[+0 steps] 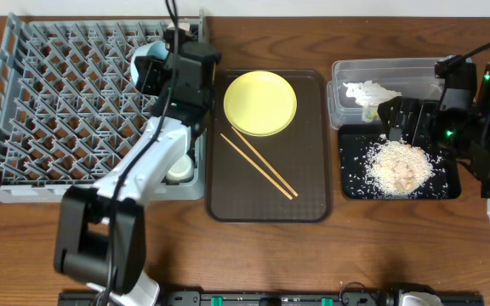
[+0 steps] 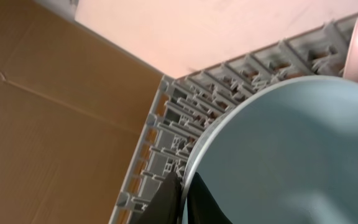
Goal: Sort waste into correct bins and load items into the dishwasher
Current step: 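Carry blue bowl to dish rack and set it in slots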
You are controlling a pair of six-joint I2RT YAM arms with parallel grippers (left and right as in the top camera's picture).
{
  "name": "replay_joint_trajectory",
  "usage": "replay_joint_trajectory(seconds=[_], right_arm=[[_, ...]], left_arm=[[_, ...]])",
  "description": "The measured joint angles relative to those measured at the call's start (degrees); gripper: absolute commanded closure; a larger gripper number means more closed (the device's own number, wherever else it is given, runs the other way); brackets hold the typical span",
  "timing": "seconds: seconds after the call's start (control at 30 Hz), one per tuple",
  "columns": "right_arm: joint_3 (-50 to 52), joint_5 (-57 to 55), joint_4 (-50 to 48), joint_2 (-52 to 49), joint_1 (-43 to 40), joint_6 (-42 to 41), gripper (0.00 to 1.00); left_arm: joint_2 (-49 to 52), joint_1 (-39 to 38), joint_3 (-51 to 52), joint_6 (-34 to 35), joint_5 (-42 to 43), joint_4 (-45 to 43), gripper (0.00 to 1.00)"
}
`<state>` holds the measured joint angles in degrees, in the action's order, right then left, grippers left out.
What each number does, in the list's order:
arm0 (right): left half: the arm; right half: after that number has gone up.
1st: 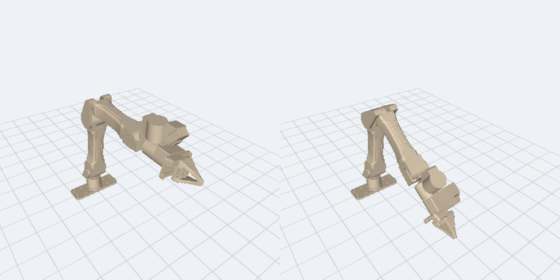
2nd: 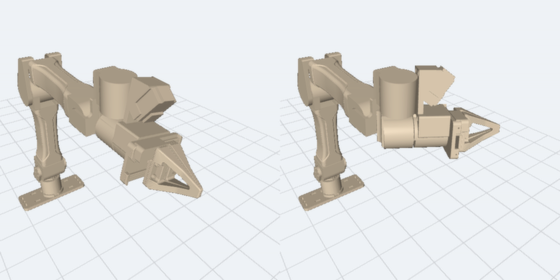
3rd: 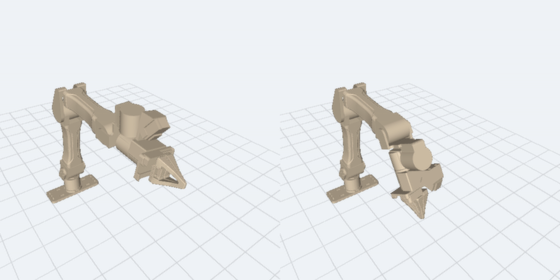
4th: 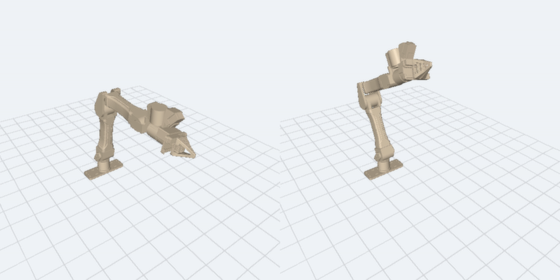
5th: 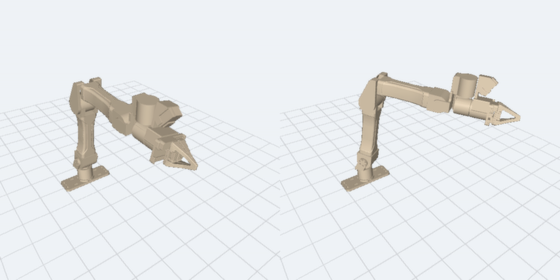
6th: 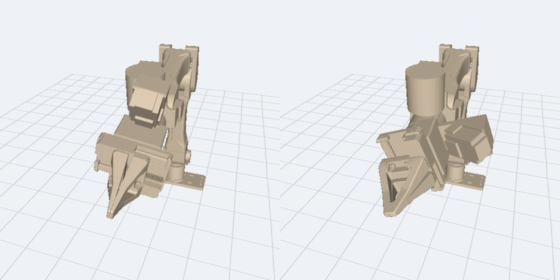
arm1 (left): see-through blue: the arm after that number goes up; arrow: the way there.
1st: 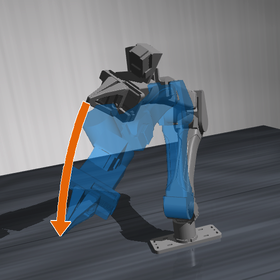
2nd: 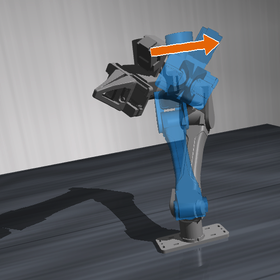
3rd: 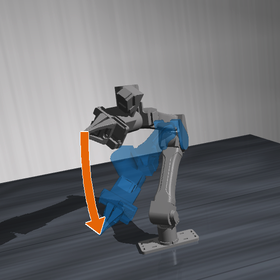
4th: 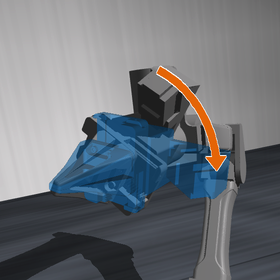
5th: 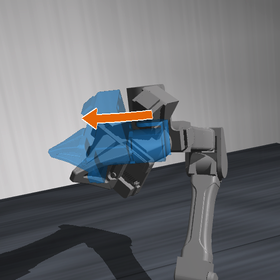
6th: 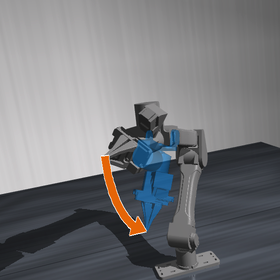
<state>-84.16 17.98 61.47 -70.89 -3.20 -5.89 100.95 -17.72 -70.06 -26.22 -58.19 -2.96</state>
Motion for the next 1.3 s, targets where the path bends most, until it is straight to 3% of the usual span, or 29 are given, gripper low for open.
replay_joint_trajectory(seconds=[0.33, 1.3], right_arm=[[0.0, 0.0, 0.0, 0.0, 0.0, 0.0, 0.01], [0.0, 0.0, 0.0, 0.0, 0.0, 0.0, 0.01]], left_arm=[[2.6, 0.0, 0.0, -1.3, -5.7, -6.0, 0.92], [2.6, -3.0, 6.1, -0.6, -9.5, -6.3, 0.93]])
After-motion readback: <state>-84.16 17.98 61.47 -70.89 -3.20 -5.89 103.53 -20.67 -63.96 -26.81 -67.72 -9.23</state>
